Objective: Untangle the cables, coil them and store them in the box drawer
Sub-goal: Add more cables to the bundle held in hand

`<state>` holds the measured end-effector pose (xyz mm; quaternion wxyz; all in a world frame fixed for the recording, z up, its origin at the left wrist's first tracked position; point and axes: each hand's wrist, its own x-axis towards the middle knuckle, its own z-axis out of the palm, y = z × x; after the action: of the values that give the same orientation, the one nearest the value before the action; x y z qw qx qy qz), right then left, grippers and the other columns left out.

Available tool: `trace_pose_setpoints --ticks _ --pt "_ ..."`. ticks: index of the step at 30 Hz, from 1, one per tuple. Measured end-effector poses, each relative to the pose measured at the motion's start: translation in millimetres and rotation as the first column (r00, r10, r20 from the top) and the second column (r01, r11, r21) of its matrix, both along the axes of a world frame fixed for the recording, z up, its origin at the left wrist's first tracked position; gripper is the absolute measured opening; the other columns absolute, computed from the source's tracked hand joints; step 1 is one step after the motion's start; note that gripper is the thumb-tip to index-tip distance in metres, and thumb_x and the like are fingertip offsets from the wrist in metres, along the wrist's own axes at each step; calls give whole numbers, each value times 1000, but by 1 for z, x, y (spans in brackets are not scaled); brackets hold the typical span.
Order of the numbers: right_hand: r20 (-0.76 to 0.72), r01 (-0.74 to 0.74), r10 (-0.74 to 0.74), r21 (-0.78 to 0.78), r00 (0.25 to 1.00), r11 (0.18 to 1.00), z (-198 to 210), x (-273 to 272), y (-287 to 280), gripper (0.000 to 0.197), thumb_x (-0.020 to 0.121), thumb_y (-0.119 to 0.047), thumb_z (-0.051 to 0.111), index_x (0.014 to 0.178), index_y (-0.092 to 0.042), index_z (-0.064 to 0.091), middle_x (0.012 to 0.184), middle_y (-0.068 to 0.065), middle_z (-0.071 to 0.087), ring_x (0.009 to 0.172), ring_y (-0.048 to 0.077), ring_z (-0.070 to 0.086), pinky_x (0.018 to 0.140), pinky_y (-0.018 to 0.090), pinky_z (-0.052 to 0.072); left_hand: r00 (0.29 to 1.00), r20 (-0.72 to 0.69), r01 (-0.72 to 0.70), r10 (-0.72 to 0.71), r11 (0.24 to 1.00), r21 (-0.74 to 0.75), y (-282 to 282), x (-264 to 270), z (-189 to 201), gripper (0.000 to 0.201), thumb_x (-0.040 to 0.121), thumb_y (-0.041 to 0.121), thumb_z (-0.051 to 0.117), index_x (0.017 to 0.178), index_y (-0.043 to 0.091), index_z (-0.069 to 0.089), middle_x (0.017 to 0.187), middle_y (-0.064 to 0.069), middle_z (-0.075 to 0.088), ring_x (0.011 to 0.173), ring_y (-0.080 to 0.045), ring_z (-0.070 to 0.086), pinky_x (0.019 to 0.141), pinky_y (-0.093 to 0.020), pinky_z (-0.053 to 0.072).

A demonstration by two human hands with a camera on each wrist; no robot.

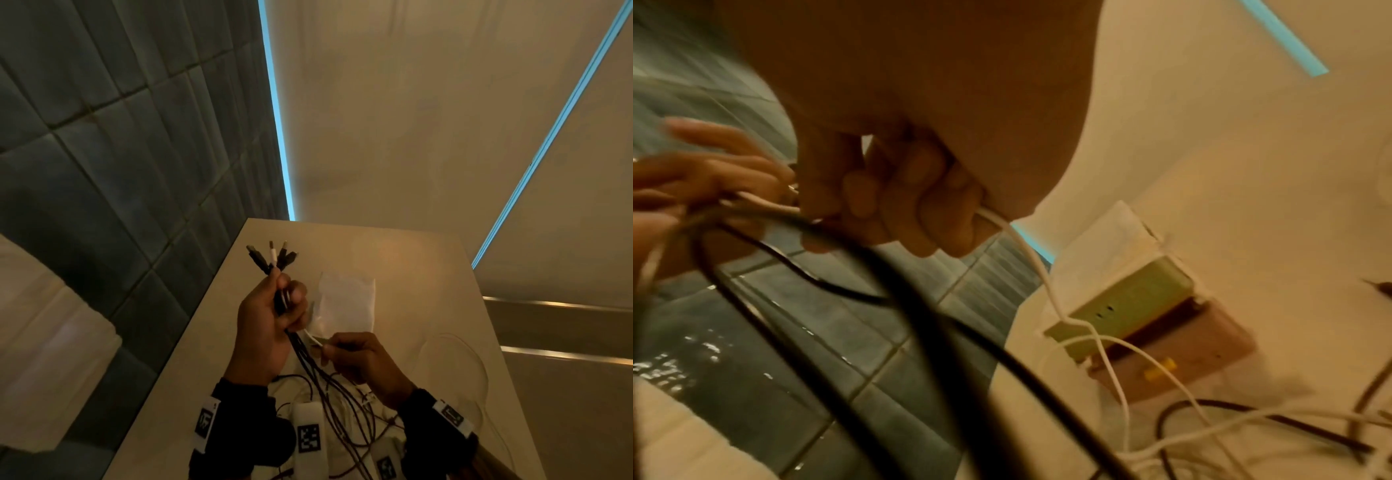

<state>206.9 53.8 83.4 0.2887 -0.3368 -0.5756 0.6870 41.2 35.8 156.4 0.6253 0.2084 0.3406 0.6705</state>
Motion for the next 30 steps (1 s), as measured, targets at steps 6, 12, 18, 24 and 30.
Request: trace_pose_setpoints --ticks 6,12,18,24,30 --pt "58 6 -6 -4 998 1000 -37 4 6 22 93 -7 57 73 -2 65 58 0 48 47 5 37 47 14 31 1000 -11 -18 19 999 48 1 -2 -6 32 94 31 40 66 17 47 50 7 27 38 -5 19 40 -21 15" --pt "151 99 -108 69 983 993 -88 7 5 40 94 -9 57 65 -32 67 61 -11 56 55 6 43 56 20 37 995 -54 -85 87 995 47 -2 -7 -7 30 93 30 41 67 17 45 49 8 27 38 -4 19 39 -21 14" --pt "386 128 -170 132 907 983 -127 8 14 35 89 -9 57 56 -19 58 51 -14 54 54 -1 48 61 21 40 981 -132 -144 145 989 22 -6 -15 -5 35 101 28 34 70 17 44 48 8 29 38 -5 19 39 -21 15" --pt "175 388 -387 26 905 921 -51 -6 29 20 87 -9 63 70 1 65 48 -4 47 45 10 42 42 21 35 928 -348 -172 135 982 -78 -7 -12 -11 33 102 27 36 73 15 44 51 -1 43 39 -9 27 39 -22 18" --pt "-186 216 -189 137 964 967 41 -24 11 17 89 -5 61 73 -4 67 58 3 52 46 12 36 45 22 28 867 -490 -217 87 952 -216 -4 0 -18 29 103 29 36 84 13 50 67 -9 71 51 -17 59 42 -24 39"
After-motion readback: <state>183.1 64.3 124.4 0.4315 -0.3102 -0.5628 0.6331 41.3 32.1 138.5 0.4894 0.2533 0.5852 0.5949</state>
